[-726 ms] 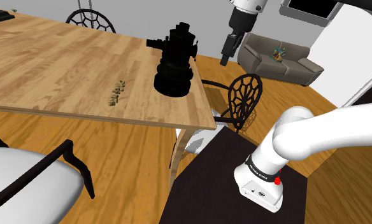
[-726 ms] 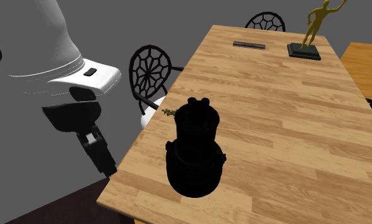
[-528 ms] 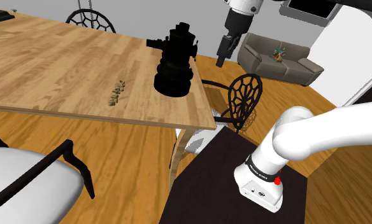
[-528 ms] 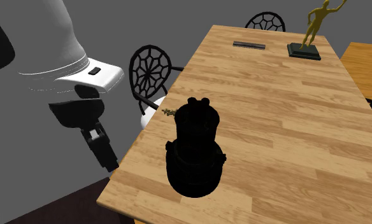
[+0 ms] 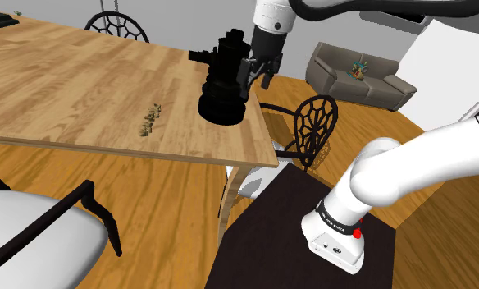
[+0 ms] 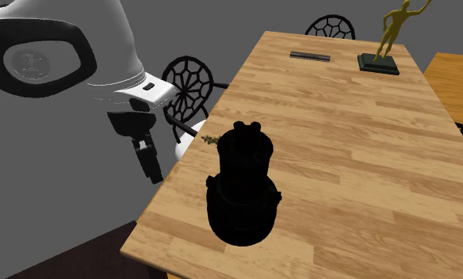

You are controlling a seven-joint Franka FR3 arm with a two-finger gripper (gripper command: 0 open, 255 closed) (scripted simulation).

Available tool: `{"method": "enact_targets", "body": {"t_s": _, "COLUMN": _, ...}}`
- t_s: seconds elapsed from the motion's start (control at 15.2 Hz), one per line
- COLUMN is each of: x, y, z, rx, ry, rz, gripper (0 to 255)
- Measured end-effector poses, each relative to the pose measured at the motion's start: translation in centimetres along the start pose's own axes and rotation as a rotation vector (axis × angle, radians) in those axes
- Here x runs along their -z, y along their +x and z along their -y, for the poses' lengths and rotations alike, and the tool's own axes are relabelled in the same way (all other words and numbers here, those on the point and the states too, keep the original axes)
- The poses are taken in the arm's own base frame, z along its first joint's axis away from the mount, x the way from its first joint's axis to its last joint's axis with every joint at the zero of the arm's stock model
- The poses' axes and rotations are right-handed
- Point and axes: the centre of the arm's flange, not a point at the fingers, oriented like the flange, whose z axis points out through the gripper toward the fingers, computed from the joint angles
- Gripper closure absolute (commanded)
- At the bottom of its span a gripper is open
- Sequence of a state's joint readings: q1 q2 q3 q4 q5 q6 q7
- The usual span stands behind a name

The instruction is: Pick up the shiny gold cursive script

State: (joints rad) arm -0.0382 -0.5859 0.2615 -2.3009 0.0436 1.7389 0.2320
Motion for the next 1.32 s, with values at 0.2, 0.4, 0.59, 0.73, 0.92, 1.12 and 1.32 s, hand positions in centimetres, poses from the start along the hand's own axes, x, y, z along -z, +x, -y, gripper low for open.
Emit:
{"method": "enact_targets", "body": {"t_s": 0.2, "x": -1.4, "y": 2.4, "z": 2.6, "rx": -0.077, "ry": 0.006, "rz": 0.003, "gripper": 0}}
{"method": "enact_targets", "body": {"t_s": 0.4, "x": -2.8, "y": 4.6, "z": 5.8, "rx": -0.152, "ry": 0.012, "rz": 0.006, "gripper": 0}}
{"method": "enact_targets", "body": {"t_s": 0.59, "x": -4.6, "y": 6.7, "z": 8.0, "rx": -0.229, "ry": 0.017, "rz": 0.009, "gripper": 0}}
{"method": "enact_targets", "body": {"t_s": 0.73, "x": -5.4, "y": 8.7, "z": 9.9, "rx": -0.278, "ry": 0.021, "rz": 0.011, "gripper": 0}}
{"method": "enact_targets", "body": {"t_s": 0.92, "x": -6.5, "y": 11.4, "z": 12.5, "rx": -0.354, "ry": 0.028, "rz": 0.014, "gripper": 0}}
{"method": "enact_targets", "body": {"t_s": 1.12, "x": -7.9, "y": 14.3, "z": 14.4, "rx": -0.431, "ry": 0.034, "rz": 0.017, "gripper": 0}}
{"method": "enact_targets", "body": {"t_s": 1.32, "x": -9.3, "y": 17.4, "z": 16.4, "rx": -0.507, "ry": 0.041, "rz": 0.02, "gripper": 0}}
